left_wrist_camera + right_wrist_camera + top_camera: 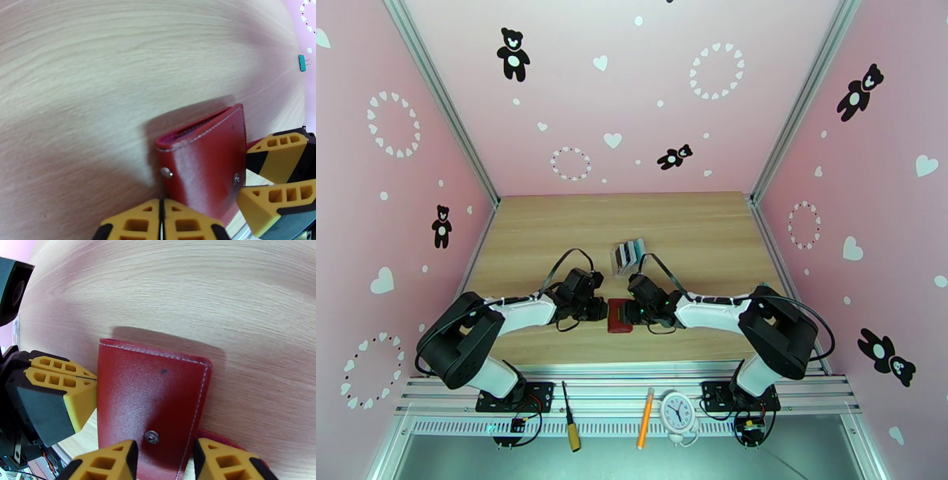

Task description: Put the credit cards into the card holder

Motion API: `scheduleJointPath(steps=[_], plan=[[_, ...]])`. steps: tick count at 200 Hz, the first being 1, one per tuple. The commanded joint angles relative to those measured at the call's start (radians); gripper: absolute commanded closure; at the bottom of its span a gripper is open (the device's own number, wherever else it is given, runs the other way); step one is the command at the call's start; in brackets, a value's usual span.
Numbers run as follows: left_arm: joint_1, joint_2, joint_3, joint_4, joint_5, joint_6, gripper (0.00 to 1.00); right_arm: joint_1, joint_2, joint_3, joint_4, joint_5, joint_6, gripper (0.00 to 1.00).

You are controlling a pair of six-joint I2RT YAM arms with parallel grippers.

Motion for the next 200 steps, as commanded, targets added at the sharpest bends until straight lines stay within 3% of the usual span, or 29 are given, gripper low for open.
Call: scheduleJointPath(steps=[1, 200], plan=[[-0.004, 0.023, 0.022, -0.019, -0.018, 0.014, 0.89, -0.010, -0.026, -0.025, 0.044, -0.030, 0.019, 0.56], [-0.004, 0.030, 0.022, -0.016, -0.014, 0.011, 0.89, -0.026, -0.099, -0.037, 0.092, -0.091, 0.040, 0.57]])
